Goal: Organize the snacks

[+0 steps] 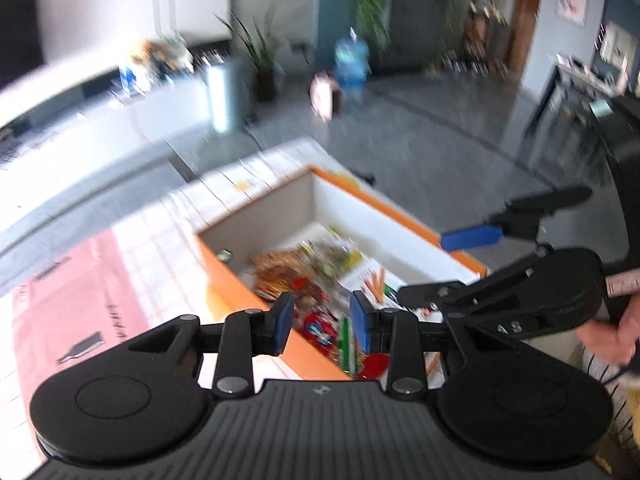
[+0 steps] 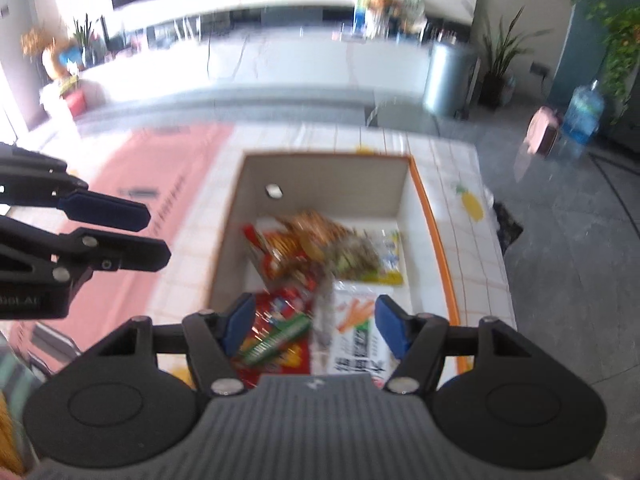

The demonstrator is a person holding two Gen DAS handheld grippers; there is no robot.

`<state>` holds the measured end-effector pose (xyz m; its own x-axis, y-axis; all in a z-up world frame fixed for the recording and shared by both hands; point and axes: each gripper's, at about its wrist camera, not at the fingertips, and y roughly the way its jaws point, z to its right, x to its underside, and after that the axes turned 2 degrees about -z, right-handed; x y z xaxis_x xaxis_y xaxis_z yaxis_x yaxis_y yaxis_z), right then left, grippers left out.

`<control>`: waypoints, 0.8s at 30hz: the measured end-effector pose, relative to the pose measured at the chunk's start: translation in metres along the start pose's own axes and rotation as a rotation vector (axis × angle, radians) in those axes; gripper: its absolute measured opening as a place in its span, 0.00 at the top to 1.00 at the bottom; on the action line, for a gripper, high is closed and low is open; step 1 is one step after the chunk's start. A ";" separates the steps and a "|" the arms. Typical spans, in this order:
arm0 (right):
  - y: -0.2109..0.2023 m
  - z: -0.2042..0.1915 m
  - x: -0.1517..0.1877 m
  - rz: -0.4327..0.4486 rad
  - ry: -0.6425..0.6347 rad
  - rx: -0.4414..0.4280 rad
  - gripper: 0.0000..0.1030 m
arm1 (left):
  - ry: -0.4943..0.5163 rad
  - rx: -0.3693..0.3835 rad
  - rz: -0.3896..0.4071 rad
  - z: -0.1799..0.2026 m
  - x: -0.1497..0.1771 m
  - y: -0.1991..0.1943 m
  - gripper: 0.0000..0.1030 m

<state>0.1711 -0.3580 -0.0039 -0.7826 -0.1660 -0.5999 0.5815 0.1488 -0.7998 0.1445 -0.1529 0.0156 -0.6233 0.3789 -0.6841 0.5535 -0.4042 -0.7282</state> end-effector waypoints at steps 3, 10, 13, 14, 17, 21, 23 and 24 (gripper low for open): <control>-0.022 -0.027 0.011 0.094 0.011 0.025 0.36 | -0.044 -0.058 0.095 -0.008 0.019 -0.031 0.52; -0.054 -0.090 0.043 0.251 0.040 0.097 0.35 | -0.152 -0.213 0.210 -0.024 0.065 -0.079 0.40; -0.066 -0.117 0.055 0.311 0.036 0.114 0.25 | -0.203 -0.249 0.238 -0.033 0.082 -0.096 0.32; -0.069 -0.124 0.058 0.329 0.035 0.118 0.22 | -0.208 -0.262 0.245 -0.034 0.086 -0.100 0.25; -0.077 -0.144 0.067 0.371 0.034 0.132 0.14 | -0.217 -0.326 0.277 -0.034 0.101 -0.114 0.14; -0.085 -0.165 0.080 0.416 0.045 0.140 0.10 | -0.241 -0.389 0.295 -0.033 0.121 -0.127 0.09; -0.088 -0.174 0.085 0.438 0.044 0.146 0.09 | -0.268 -0.392 0.298 -0.035 0.129 -0.129 0.09; -0.089 -0.178 0.088 0.451 0.041 0.152 0.06 | -0.287 -0.392 0.299 -0.038 0.135 -0.130 0.09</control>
<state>0.0114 -0.2124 0.0179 -0.4507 -0.0788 -0.8892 0.8889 0.0520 -0.4552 0.0088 -0.0174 0.0164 -0.5024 0.0319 -0.8640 0.8586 -0.0992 -0.5029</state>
